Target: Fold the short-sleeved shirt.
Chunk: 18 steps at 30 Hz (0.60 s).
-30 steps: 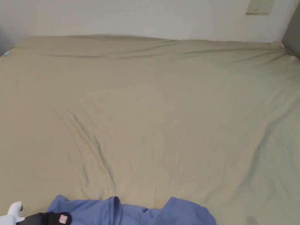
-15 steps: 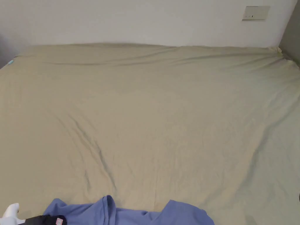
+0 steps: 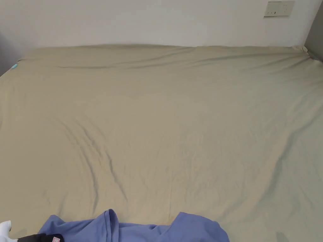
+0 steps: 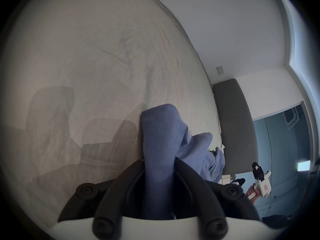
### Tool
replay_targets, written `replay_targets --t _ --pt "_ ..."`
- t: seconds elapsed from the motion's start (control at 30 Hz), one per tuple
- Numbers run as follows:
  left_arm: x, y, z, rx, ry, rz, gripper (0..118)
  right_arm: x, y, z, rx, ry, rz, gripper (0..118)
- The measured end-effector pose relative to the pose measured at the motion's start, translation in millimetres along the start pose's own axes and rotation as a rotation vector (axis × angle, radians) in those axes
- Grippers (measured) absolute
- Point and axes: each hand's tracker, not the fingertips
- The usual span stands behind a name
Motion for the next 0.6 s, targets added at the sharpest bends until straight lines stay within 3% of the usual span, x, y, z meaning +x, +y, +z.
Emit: replay_targets --t 0.3,0.43,0.5,0.6 --pt "1 8 45 0.046 0.105 -0.005 12 -5 0 -2 -0.005 -0.008 0.026 6" --pt "11 25 82 0.102 0.286 -0.085 12 -6 -2 -4 -0.006 -0.003 0.025 6" --pt "26 31 87 0.073 0.387 0.006 12 -5 -4 -6 -0.007 0.004 0.020 6" --pt "75 27 82 0.051 0.449 -0.148 12 -6 -6 -8 -0.013 0.020 0.001 6"
